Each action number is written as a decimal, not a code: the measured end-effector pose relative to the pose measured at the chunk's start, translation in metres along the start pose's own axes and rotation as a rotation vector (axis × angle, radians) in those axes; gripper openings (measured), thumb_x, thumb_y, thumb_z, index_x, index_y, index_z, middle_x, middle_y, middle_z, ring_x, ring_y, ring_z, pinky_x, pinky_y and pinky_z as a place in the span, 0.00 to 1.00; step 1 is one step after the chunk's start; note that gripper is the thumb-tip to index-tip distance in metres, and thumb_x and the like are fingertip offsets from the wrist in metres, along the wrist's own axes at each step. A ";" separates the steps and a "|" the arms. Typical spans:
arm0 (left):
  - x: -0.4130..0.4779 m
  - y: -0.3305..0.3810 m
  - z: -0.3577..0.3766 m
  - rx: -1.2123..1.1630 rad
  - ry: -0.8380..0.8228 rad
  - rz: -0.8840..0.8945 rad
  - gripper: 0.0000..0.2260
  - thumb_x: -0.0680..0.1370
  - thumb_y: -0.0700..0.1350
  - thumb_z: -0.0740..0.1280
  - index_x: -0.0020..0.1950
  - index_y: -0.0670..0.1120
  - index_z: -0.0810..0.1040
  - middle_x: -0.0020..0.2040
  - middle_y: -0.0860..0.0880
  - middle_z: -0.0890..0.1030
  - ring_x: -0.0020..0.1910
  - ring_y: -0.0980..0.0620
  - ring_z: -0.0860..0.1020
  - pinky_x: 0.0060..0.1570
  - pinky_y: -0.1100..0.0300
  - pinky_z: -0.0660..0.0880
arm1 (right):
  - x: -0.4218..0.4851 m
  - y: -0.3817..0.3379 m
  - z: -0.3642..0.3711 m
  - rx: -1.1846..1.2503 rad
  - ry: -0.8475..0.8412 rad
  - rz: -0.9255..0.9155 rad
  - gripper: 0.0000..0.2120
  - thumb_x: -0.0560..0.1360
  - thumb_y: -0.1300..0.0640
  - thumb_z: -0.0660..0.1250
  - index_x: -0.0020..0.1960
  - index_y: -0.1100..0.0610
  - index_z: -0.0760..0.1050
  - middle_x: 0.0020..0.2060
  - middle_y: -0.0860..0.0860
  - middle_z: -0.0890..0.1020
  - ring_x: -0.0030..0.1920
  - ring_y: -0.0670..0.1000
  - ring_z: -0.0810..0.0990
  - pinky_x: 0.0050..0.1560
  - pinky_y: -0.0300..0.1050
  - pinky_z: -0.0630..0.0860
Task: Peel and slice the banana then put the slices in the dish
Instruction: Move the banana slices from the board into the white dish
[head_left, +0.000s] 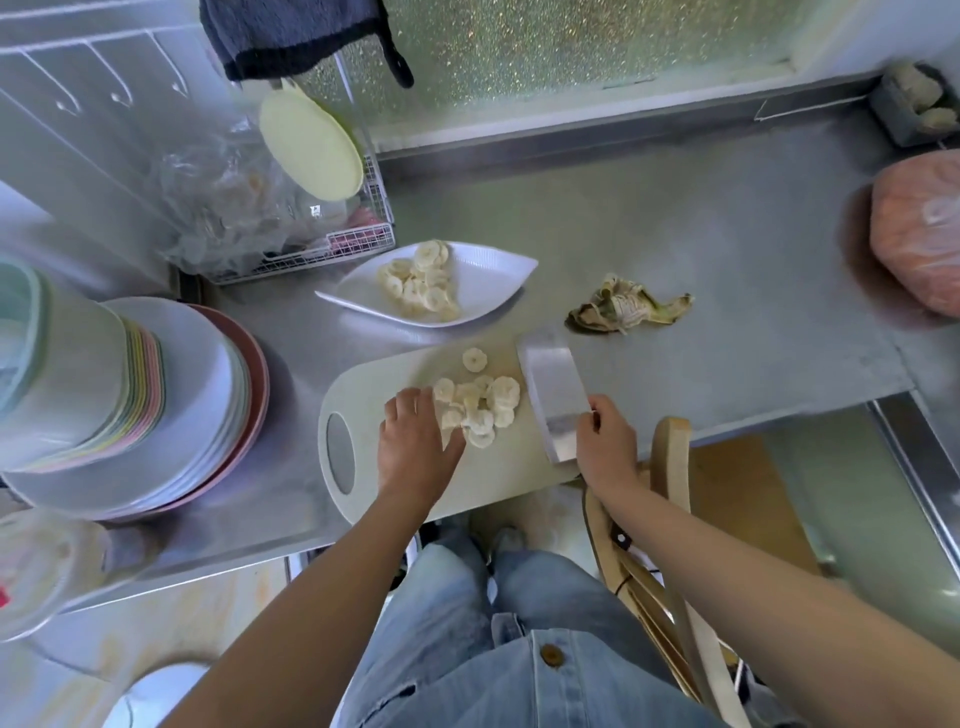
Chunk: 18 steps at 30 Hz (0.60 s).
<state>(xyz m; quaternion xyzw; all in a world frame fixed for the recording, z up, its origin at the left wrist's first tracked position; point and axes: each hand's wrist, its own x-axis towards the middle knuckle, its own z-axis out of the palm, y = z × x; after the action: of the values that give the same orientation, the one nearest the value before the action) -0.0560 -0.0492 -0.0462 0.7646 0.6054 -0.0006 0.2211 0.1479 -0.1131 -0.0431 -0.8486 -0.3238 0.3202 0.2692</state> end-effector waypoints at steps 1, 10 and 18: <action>-0.001 0.000 0.002 -0.016 -0.005 -0.003 0.28 0.77 0.54 0.64 0.72 0.41 0.63 0.68 0.42 0.66 0.67 0.43 0.64 0.63 0.51 0.67 | -0.002 0.002 0.002 0.004 -0.026 -0.004 0.09 0.78 0.64 0.54 0.50 0.63 0.72 0.42 0.63 0.78 0.40 0.60 0.75 0.38 0.50 0.69; -0.008 0.003 0.005 -0.014 -0.050 0.000 0.30 0.77 0.56 0.63 0.75 0.44 0.61 0.73 0.42 0.59 0.72 0.44 0.57 0.66 0.52 0.67 | -0.010 -0.009 0.029 0.008 -0.291 -0.064 0.09 0.80 0.61 0.54 0.53 0.57 0.72 0.38 0.49 0.74 0.40 0.50 0.72 0.37 0.39 0.65; -0.004 0.000 -0.002 -0.051 -0.021 -0.004 0.25 0.78 0.55 0.62 0.72 0.45 0.66 0.70 0.44 0.64 0.70 0.46 0.60 0.64 0.54 0.68 | 0.005 -0.010 0.014 0.126 -0.281 0.052 0.09 0.74 0.62 0.55 0.35 0.58 0.66 0.27 0.50 0.64 0.29 0.50 0.63 0.36 0.47 0.62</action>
<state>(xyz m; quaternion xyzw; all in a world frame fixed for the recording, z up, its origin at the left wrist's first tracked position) -0.0573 -0.0519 -0.0430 0.7575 0.6043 0.0065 0.2467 0.1373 -0.0996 -0.0471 -0.7848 -0.3157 0.4624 0.2655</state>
